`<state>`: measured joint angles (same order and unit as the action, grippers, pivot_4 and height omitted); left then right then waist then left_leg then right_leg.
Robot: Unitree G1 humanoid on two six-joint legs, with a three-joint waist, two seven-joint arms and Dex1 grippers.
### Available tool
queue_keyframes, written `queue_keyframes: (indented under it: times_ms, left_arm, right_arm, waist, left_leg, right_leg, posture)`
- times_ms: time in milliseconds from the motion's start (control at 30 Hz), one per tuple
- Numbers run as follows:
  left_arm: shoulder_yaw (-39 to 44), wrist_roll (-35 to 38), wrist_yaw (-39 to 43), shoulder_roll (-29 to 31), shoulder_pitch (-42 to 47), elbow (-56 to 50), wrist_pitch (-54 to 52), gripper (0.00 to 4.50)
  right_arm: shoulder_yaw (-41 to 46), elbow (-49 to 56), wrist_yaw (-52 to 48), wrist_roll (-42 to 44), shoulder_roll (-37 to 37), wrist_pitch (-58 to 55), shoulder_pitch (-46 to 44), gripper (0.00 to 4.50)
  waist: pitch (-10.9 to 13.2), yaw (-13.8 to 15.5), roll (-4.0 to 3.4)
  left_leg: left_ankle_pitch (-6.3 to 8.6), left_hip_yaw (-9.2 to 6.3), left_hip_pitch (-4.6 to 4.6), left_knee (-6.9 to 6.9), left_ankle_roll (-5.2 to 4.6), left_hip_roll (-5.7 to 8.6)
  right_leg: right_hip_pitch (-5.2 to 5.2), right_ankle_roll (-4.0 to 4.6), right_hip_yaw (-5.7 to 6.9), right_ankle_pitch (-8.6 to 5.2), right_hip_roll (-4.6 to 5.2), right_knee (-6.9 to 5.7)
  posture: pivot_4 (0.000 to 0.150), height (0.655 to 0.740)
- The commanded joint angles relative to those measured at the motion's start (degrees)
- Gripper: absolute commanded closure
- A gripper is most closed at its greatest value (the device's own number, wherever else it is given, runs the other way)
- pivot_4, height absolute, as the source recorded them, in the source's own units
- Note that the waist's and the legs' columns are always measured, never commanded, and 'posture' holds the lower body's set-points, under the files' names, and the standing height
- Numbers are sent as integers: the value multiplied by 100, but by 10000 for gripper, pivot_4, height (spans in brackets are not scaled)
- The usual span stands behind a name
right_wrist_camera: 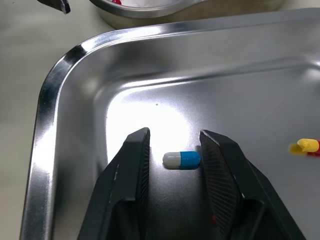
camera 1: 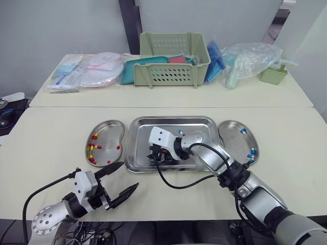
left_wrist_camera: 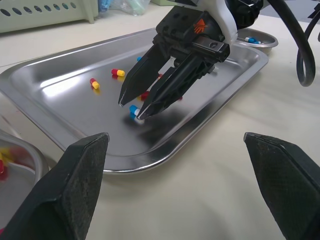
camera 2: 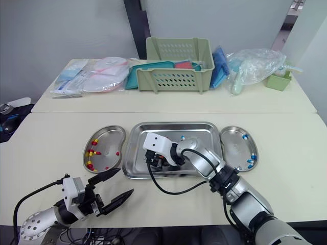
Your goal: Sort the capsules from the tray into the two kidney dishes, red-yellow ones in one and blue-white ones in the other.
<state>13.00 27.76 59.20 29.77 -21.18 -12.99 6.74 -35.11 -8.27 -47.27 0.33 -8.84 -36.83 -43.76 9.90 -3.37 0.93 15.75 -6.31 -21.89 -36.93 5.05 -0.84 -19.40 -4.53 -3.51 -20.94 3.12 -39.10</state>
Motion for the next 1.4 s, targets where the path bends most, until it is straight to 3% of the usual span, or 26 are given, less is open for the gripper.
queue_keyframes:
  times_ms: [33,467,667,1133,1400]
  left_arm:
    - [-2,56,-22,21,-41,-189,38,0]
    - [-9,37,-44,6,-17,-160,46,0]
    - [-15,39,-69,7,-31,-191,35,0]
    - [-37,40,-84,30,-56,-185,40,0]
    - [-51,38,-121,19,-72,-208,25,0]
  right_arm:
    - [15,-18,9,-110,53,95,-80,28036]
    - [142,-195,-26,-165,137,274,-65,28036]
    - [94,-145,-77,-188,104,322,-60,12872]
    - [45,-185,-209,-256,16,321,-36,12872]
    - [56,-193,-264,-267,1,332,-20,31857]
  waist:
    - [0,0,0]
    - [0,-2,0]
    - [0,-2,-1]
    - [0,-1,0]
    - [0,-1,-1]
  left_leg:
    - [0,0,0,0,0,0]
    - [0,2,0,0,0,0]
    - [0,1,0,1,0,0]
    - [0,2,0,1,0,0]
    - [0,2,0,1,0,0]
  right_leg:
    - [0,0,0,0,0,0]
    - [-22,0,-2,0,0,0]
    - [-22,0,-2,0,0,0]
    - [-22,0,-3,0,0,0]
    - [-22,0,-3,0,0,0]
  posture:
    - [1500,7400]
    - [1500,7400]
    - [1500,7400]
    - [1500,7400]
    - [1500,7400]
